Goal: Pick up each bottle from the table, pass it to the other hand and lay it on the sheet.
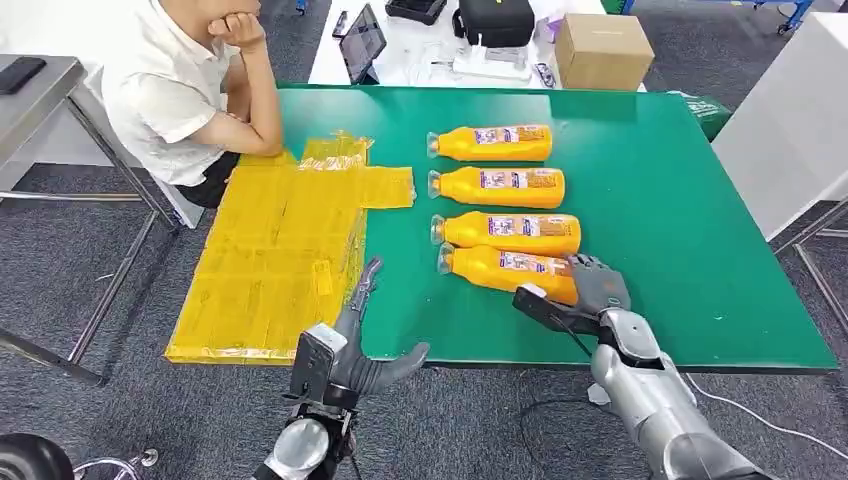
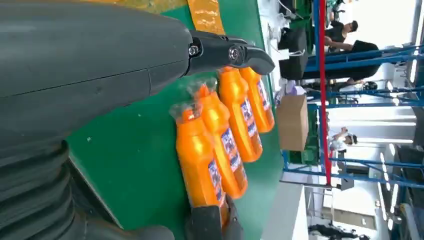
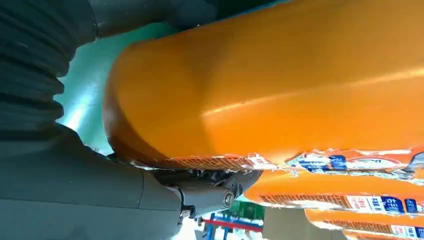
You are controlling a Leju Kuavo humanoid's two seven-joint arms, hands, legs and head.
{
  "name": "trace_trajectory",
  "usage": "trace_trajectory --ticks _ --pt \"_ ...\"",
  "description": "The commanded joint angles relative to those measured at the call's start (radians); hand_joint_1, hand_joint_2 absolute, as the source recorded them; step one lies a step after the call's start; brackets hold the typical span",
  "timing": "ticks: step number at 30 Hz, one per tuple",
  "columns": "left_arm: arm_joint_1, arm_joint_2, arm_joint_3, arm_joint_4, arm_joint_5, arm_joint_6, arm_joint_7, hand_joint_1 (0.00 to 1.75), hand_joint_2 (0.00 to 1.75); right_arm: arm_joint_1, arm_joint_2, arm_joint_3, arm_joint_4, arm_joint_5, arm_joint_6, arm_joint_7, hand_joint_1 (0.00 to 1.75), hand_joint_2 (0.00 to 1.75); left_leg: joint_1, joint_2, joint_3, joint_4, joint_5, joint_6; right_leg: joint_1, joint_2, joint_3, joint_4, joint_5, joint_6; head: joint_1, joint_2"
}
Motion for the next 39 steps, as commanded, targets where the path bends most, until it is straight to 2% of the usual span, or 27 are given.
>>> trace_trajectory --ticks 1,4,6,8,10,13,14,16,20,21,23,30,32,35,39 --pt "-0.037 0.021 -0.037 0.035 0.027 -0.014 0.005 0.00 1.75 0.013 -0.032 0.036 0.135 -0.023 0.046 -0.032 1.75 1.75 0.001 -0.003 0.003 -0.001 0.001 0.001 0.001 -0.004 0.005 -0.002 0.000 -0.003 0.000 0.000" --pt "-0.031 0.018 -0.037 0.031 0.048 -0.003 -0.015 0.00 1.75 0.048 -0.037 0.007 0.097 -0.118 0.075 -0.144 1.75 1.75 0.001 -0.004 0.004 -0.002 0.001 0.001 0.002 -0.005 0.007 -0.004 0.000 -0.003 0.001 0.000" --pt "-0.013 -0.002 -0.006 0.023 0.101 0.042 -0.050 0.00 1.75 0.107 -0.027 -0.050 0.013 -0.279 0.143 -0.283 1.75 1.75 0.001 -0.004 0.005 -0.002 0.001 0.001 0.002 -0.005 0.007 -0.004 0.000 -0.003 0.000 0.000" --pt "-0.009 -0.023 0.032 0.041 0.204 0.098 -0.058 0.00 1.75 0.182 0.002 -0.100 -0.105 -0.436 0.222 -0.380 1.75 1.75 0.002 -0.004 0.006 -0.003 0.001 0.001 0.003 -0.006 0.009 -0.005 0.000 -0.004 0.000 0.000" --pt "-0.016 -0.027 0.051 0.070 0.327 0.116 -0.053 0.00 1.75 0.249 0.017 -0.077 -0.249 -0.504 0.254 -0.403 1.75 1.75 0.002 -0.002 0.008 -0.003 0.000 0.000 0.003 -0.004 0.010 -0.005 0.000 -0.004 0.000 0.000" --pt "-0.025 -0.013 0.033 0.096 0.423 0.095 -0.070 0.00 1.75 0.301 0.028 -0.043 -0.372 -0.689 0.440 -0.457 1.75 1.75 0.002 0.002 0.009 -0.003 -0.001 0.000 0.003 0.001 0.009 -0.004 0.000 -0.005 0.000 0.000" --pt "-0.031 -0.014 0.018 0.105 0.374 0.147 -0.130 0.00 1.75 0.325 0.030 -0.039 -0.403 -0.729 0.470 -0.460 1.75 1.75 0.002 0.002 0.008 -0.002 -0.002 -0.001 0.003 0.000 0.008 -0.002 0.000 -0.003 0.000 0.000" --pt "-0.033 -0.019 0.005 0.087 0.310 0.230 -0.218 0.00 1.75 0.345 0.034 -0.034 -0.428 -0.760 0.467 -0.462 1.75 1.75 0.002 0.000 0.007 -0.002 -0.001 -0.001 0.004 -0.002 0.008 -0.002 -0.001 -0.004 0.000 0.000" --pt "-0.009 -0.009 -0.003 -0.017 0.213 0.329 -0.251 0.00 1.75 0.339 0.048 -0.044 -0.420 -0.800 0.459 -0.471 1.75 1.75 0.002 0.001 0.003 -0.001 -0.002 0.000 0.004 -0.001 0.004 -0.001 -0.001 -0.003 0.000 0.000" --pt "0.004 -0.004 -0.008 -0.049 0.198 0.312 -0.251 0.00 1.75 0.339 0.052 -0.038 -0.428 -0.807 0.465 -0.483 1.75 1.75 0.002 0.001 0.001 0.000 -0.002 0.000 0.004 0.000 0.002 0.000 0.000 -0.002 0.000 0.000" --pt "0.003 0.022 -0.051 -0.045 0.300 0.177 -0.192 0.00 1.75 0.354 0.070 -0.031 -0.459 -0.844 0.490 -0.494 1.75 1.75 0.002 0.004 0.001 0.000 -0.002 0.000 0.003 0.002 0.001 0.000 -0.001 -0.003 0.001 0.000" --pt "0.007 0.025 -0.056 -0.042 0.302 0.174 -0.193 0.00 1.75 0.359 0.074 -0.021 -0.469 -0.844 0.485 -0.488 1.75 1.75 0.000 0.001 -0.002 -0.001 -0.001 0.000 0.000 0.001 -0.001 0.000 0.000 -0.002 0.000 0.000" --pt "0.003 0.041 -0.072 -0.042 0.428 0.000 -0.108 0.00 1.75 0.345 0.081 0.004 -0.459 -0.840 0.490 -0.494 1.75 1.75 0.001 0.002 0.001 -0.002 -0.002 0.000 0.002 0.000 0.002 -0.001 -0.001 -0.005 0.000 0.000" --pt "0.011 0.058 -0.091 -0.052 0.520 -0.168 -0.039 0.00 1.75 0.312 0.116 0.052 -0.423 -0.848 0.515 -0.502 1.75 1.75 0.001 0.004 -0.001 -0.001 -0.002 0.000 0.001 0.003 -0.001 -0.001 0.000 -0.003 0.000 0.000" --pt "0.028 0.067 -0.092 -0.032 0.637 -0.293 0.083 0.00 1.75 0.251 0.146 0.128 -0.361 -0.835 0.476 -0.489 1.75 1.75 0.000 0.006 -0.002 -0.001 -0.002 -0.001 0.001 0.005 -0.002 0.000 0.000 -0.002 0.000 0.000"
